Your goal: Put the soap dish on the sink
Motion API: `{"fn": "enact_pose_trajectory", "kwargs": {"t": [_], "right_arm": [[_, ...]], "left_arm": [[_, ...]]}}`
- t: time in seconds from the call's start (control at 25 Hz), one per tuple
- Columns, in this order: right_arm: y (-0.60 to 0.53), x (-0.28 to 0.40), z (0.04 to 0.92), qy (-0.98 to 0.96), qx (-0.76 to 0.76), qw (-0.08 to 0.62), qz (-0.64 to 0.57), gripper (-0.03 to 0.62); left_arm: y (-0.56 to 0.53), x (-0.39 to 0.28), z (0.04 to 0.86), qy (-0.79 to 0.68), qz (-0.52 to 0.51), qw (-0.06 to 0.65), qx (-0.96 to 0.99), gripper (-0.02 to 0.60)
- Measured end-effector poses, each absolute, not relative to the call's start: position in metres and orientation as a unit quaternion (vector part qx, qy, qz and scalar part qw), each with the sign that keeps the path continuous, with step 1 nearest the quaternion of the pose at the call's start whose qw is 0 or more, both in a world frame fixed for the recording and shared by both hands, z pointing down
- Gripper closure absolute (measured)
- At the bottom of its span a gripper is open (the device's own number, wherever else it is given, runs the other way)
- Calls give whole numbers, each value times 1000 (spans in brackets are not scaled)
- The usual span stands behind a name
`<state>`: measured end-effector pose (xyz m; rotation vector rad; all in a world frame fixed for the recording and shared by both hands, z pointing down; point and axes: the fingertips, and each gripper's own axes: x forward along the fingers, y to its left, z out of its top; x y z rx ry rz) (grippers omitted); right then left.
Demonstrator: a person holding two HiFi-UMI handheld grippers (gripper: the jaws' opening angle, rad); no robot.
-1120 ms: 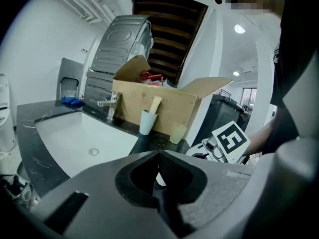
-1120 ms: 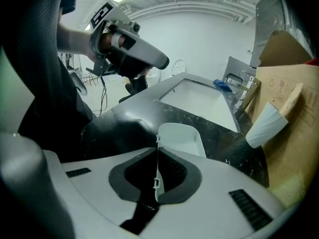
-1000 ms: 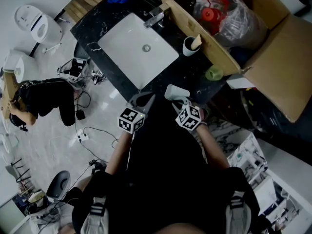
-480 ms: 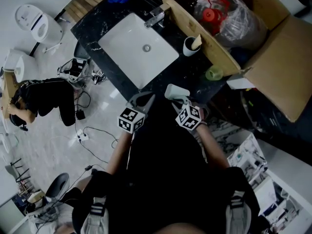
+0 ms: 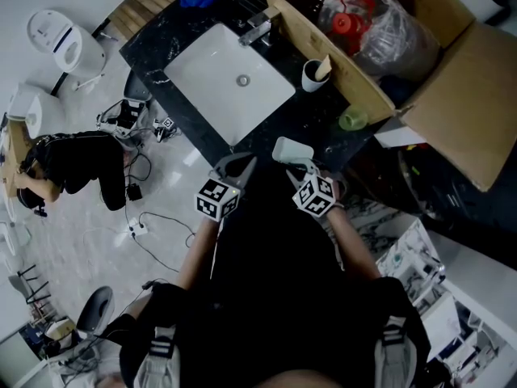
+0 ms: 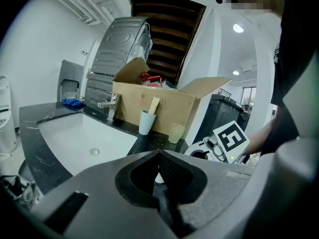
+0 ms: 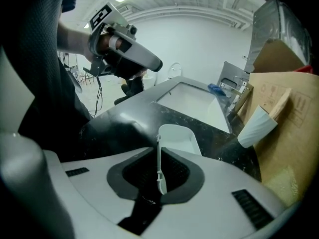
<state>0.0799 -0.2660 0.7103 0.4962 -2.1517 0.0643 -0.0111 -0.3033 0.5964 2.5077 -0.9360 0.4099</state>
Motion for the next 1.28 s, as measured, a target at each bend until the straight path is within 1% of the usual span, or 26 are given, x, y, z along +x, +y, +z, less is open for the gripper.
{"fn": "enact_pose_trajectory", "kwargs": {"t": [0.44,0.8,1.04,1.28], "right_arm": [[-261,94,697,-871,240,427,18,573],[-243,104,692,-873,253,415,28,597],[-219,113,700,-873,239,424,38,599],[-208,122,696,-877,249,409,47,599]], "left_arm": [[-286,-7,594,-338,145,211,906,583],[-268,5,590,-332,149,216,906,583],[-254,16,590,-326,151,213,909,583],[-238,25,592,-324,153,205,911,583]]}}
